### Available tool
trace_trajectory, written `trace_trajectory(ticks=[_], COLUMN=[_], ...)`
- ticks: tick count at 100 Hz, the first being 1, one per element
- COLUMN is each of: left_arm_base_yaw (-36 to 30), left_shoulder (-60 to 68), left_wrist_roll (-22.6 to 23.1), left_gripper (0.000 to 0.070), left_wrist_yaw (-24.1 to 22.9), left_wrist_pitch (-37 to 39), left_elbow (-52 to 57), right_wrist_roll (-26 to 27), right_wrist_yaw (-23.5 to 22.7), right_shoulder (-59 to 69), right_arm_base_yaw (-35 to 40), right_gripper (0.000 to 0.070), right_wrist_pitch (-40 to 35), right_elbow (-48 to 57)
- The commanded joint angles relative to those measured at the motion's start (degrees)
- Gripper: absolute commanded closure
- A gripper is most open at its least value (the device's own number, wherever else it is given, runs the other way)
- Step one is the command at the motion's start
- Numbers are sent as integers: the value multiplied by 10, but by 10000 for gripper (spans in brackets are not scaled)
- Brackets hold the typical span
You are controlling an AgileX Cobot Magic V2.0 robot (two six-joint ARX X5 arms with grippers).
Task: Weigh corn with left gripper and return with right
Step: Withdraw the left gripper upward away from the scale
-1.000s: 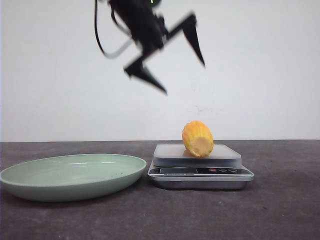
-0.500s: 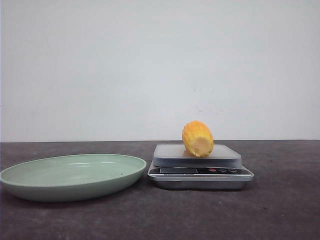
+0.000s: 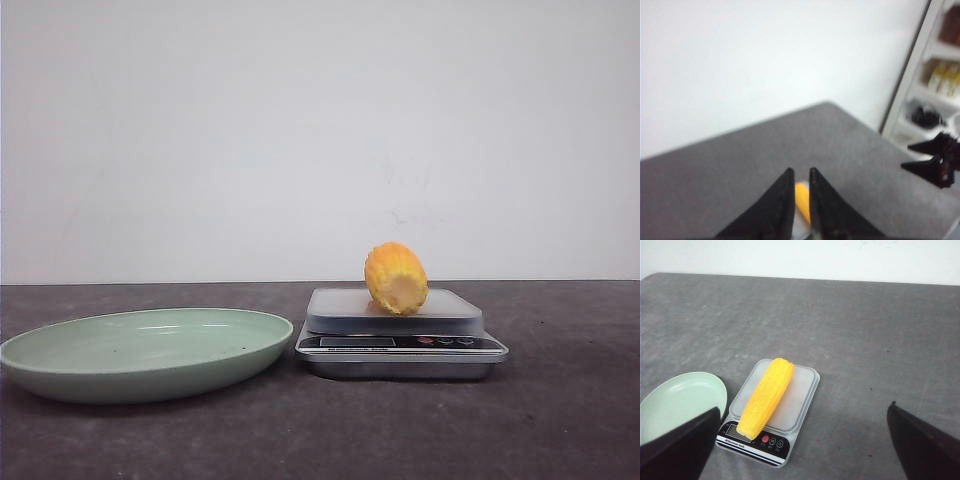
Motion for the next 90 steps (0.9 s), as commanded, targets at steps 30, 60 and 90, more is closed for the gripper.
trace_trajectory(ticks=[30,60,90], left_arm_base_yaw=[-5,-5,-5], left_shoulder=[-127,-243,-279], left_wrist_roll=[-17,-31,-48], left_gripper=[688,688,687], left_wrist_yaw=[-6,-6,-23], left_wrist_pitch=[-26,-26,-26], left_elbow=[-48,-195,-283], right_wrist_roll=[-7,2,7], right_wrist_yaw=[-3,-23,-55], right_shoulder=[3,7,56], right_arm_base_yaw=[3,5,48], right_gripper=[46,46,108], right_wrist_pitch=[5,76,317], right_elbow=[-49,-87,-68])
